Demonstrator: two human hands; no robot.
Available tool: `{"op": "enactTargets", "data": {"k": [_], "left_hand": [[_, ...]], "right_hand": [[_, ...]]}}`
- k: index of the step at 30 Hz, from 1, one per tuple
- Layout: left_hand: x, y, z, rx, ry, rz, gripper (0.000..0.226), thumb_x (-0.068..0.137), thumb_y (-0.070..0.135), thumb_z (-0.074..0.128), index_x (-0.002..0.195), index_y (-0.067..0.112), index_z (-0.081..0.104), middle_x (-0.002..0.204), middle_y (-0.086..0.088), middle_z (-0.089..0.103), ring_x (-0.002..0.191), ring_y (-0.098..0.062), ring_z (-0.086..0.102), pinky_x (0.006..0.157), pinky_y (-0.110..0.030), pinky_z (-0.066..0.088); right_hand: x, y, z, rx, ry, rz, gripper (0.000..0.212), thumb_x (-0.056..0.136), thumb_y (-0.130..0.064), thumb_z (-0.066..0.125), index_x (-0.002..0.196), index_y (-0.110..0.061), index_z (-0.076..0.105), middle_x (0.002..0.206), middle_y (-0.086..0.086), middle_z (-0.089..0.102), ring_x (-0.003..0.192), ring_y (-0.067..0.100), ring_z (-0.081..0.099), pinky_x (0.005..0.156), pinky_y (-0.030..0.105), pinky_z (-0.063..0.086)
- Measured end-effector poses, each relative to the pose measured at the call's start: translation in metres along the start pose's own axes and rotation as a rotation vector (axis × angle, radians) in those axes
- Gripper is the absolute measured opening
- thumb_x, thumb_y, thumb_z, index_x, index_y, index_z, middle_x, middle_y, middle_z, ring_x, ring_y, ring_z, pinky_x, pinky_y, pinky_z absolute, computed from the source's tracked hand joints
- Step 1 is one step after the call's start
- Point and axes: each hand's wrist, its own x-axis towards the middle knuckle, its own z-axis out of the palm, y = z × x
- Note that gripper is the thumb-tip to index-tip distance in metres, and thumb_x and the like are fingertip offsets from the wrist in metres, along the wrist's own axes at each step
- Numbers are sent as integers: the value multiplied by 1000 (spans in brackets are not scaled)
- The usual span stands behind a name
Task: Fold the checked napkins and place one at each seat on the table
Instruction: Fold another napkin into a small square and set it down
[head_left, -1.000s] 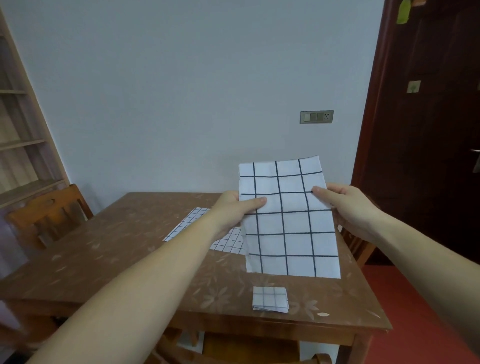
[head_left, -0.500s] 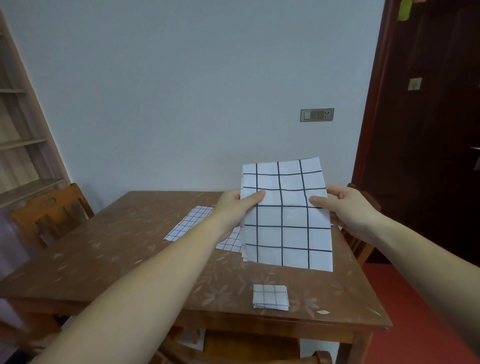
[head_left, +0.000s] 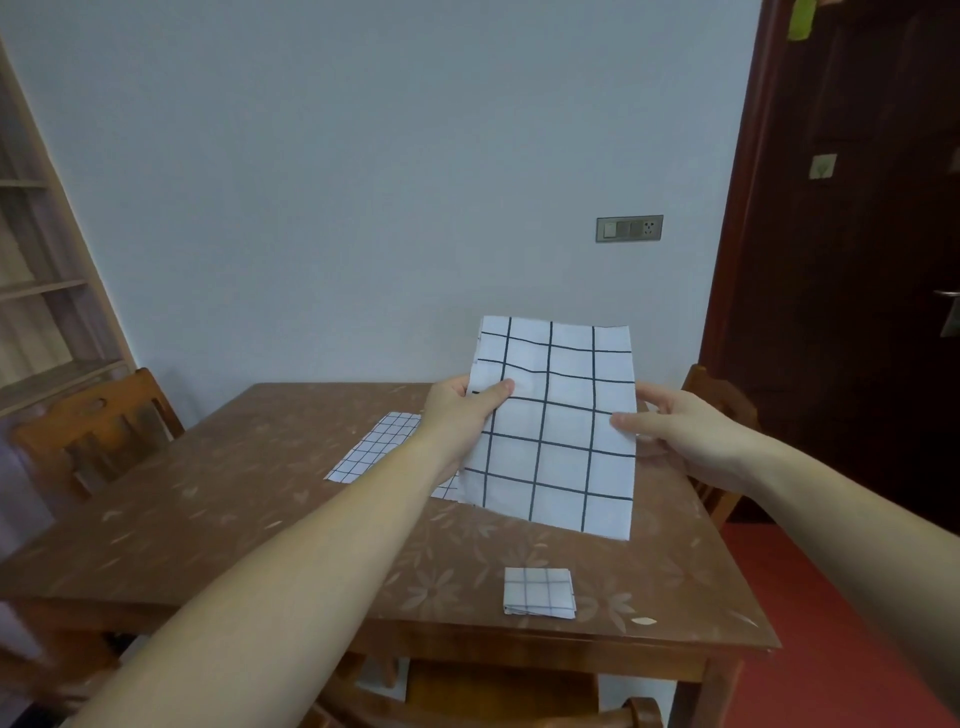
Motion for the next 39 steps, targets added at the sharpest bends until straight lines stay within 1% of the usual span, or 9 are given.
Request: {"op": "enactTargets", "data": {"k": [4,10,16,19,22,26,32,35,39], "left_hand": [[1,0,2,-11,46,37,7,90,18,69,83,19,72,83,2,75,77,-15,71,71,-30,59],[2,-1,2,-31,99,52,7,92,20,67,86,21,71,86,4,74,78,-13,70,66,-25,55],[3,1,4,-68,135,52,10,93,19,65,85,20,71,85,4,74,78,-14,70,67,-28,56],[4,0,5,-82,146,37,8,93,21,65,88,19,71,91,0,75,85,-19,71,75,-33,58],[3,0,4,-83,130,24,7,93,23,65,91,19,71,95,-1,75,88,-21,71,78,-36,58],[1,0,4,-75,55,-25,9,93,25,65,97,21,71,100,-1,75,90,-19,72,74,-33,57],[-3,5,-1,-39,24,-46,15,88,19,71,101,13,75,100,-5,76,88,-21,71,71,-29,56],[-4,6,-4,-23,15,-29,31,83,13,74,113,17,67,103,-5,73,97,-22,69,89,-38,55],[-5,7,-7,45,-6,35,49,83,5,73,123,30,59,87,-2,69,87,-17,69,82,-28,52]], "right_hand": [[-2,-1,1,-1,-26,17,46,94,-5,61,137,-17,51,72,-4,71,57,9,59,84,38,48],[1,-2,3,50,69,-1,75,85,3,68,148,-20,34,71,4,73,64,16,67,71,31,54],[-6,-4,7,28,32,-2,103,82,10,69,151,-45,16,113,12,71,99,28,72,84,36,59],[-8,-6,4,-2,-3,-28,93,87,1,68,147,-53,20,114,4,72,97,21,72,82,35,56],[-11,-12,7,-27,-53,-27,64,94,-7,61,143,-41,36,94,-8,72,78,6,72,73,27,55],[-5,-12,9,-9,142,-81,33,97,-13,58,127,-24,62,82,0,61,59,6,62,59,18,49],[-1,-8,5,-107,306,-137,23,94,-9,60,110,-22,71,61,-2,31,45,5,38,53,17,41],[-1,-8,5,-157,343,-158,22,94,-10,61,108,-23,71,64,-1,34,46,1,44,48,12,40],[-1,-8,3,-252,348,-168,20,90,-15,66,106,-26,72,70,11,36,62,22,38,55,24,38]]}}
